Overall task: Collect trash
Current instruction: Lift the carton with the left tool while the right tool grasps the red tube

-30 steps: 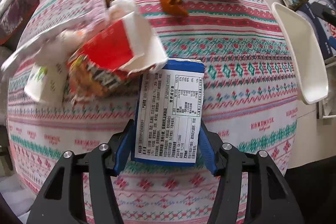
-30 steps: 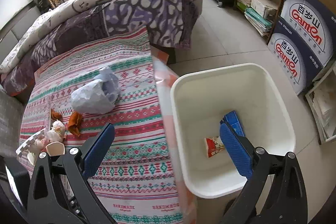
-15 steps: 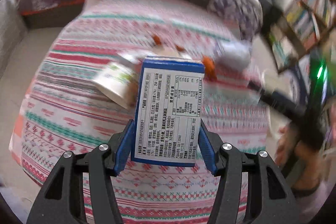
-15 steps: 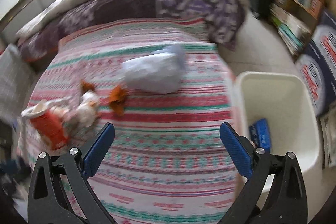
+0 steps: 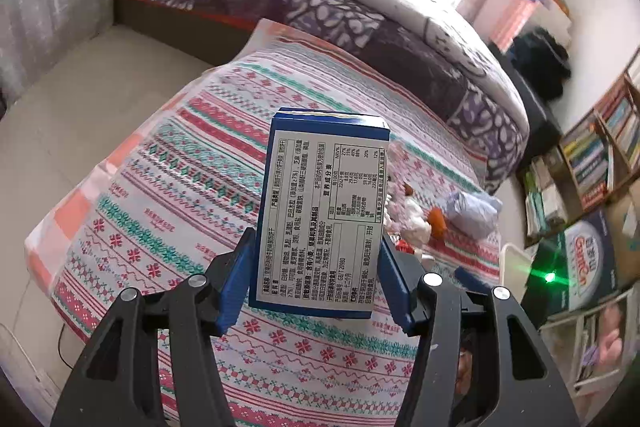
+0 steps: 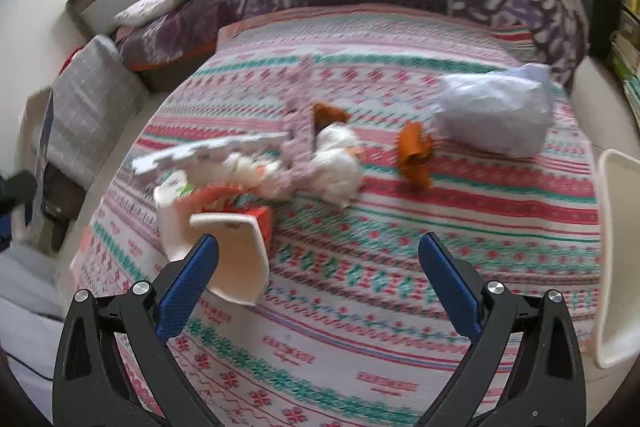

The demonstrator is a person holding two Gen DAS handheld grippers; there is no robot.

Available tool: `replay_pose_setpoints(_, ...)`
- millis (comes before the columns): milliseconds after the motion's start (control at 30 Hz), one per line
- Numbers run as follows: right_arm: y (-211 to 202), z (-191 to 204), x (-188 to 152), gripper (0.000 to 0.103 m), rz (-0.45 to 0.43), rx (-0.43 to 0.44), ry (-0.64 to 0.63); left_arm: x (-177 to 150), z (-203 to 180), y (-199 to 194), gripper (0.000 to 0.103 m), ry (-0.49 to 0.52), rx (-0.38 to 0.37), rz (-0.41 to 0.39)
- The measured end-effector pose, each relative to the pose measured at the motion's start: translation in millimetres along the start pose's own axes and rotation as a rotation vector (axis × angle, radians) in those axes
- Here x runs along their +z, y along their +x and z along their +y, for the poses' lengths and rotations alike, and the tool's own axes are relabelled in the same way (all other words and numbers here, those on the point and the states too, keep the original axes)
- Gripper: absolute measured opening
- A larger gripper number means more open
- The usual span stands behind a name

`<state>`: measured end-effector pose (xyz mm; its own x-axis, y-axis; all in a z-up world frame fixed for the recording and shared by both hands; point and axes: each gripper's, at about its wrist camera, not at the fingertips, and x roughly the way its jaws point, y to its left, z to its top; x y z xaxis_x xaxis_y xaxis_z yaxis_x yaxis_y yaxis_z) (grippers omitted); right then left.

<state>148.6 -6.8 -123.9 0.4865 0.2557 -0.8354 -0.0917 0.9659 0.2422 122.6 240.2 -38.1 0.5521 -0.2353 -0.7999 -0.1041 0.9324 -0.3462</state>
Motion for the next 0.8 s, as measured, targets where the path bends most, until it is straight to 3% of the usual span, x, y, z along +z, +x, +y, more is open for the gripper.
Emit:
replay_pose_setpoints(133, 6.5, 9.2, -5.0, 0.096, 0.034, 0.086, -0.001, 1.9, 7.6, -4.6, 0.057, -0.015, -0.004, -0.008)
replay_pose_setpoints(267, 7.8, 27.0, -10.1, 0.096, 0.051, 0.134, -0.093, 3.0, 12.9, -5.5, 0.057, -0.020, -0.006, -0.008)
replay_pose_setpoints(533, 9.7, 41.5, -28.1, 0.096, 0.197, 0.247, -0.123, 5.1, 22.2, -10.3, 0.057, -0.046, -0.009, -0.017)
replay_pose_setpoints(800, 29.1, 54.8, -20.3, 0.096, 0.155, 0.138, -0.032, 6.6, 25.1, -10.7, 0.057, -0.060, -0.003, -0.020)
